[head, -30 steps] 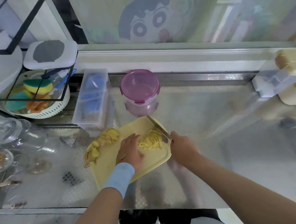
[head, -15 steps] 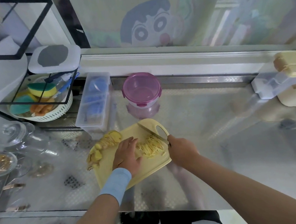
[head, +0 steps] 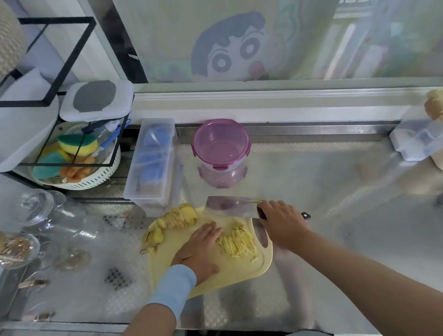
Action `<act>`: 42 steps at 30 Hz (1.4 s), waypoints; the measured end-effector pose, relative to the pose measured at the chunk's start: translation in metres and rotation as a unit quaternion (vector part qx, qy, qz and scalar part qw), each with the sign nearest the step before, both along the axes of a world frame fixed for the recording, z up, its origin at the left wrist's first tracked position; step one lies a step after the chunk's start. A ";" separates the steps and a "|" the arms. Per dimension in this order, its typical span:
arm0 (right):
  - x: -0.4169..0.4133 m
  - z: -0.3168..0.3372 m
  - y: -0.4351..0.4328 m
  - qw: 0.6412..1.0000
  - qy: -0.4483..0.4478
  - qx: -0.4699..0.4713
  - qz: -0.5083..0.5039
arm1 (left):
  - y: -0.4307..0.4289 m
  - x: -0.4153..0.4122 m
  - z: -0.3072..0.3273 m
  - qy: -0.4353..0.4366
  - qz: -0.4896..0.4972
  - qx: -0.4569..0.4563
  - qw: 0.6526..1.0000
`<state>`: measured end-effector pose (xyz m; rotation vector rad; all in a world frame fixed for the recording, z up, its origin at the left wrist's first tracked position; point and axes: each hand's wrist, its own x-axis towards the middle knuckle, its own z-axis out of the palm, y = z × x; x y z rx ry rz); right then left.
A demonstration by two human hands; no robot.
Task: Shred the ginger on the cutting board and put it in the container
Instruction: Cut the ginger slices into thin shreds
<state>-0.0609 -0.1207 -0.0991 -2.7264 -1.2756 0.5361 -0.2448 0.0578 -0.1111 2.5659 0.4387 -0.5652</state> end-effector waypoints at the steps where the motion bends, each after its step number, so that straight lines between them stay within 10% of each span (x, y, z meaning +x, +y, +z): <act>1: -0.001 -0.006 -0.004 1.000 0.008 0.000 0.003 | -0.001 0.000 0.001 0.000 0.002 0.002 1.000; 13: -0.024 -0.001 0.015 0.996 -0.082 -0.018 -0.031 | 0.028 -0.013 0.026 -0.082 0.135 0.024 0.987; 22: -0.073 0.027 0.135 0.996 0.069 0.029 0.049 | 0.087 -0.049 0.033 -0.020 0.293 0.007 0.956; 34: -0.087 0.005 0.194 0.992 0.105 -0.073 0.007 | 0.114 -0.048 0.021 0.057 0.225 0.045 0.972; 42: -0.081 0.001 0.193 0.989 0.139 -0.056 -0.017 | 0.123 -0.068 0.007 -0.066 0.306 -0.059 0.948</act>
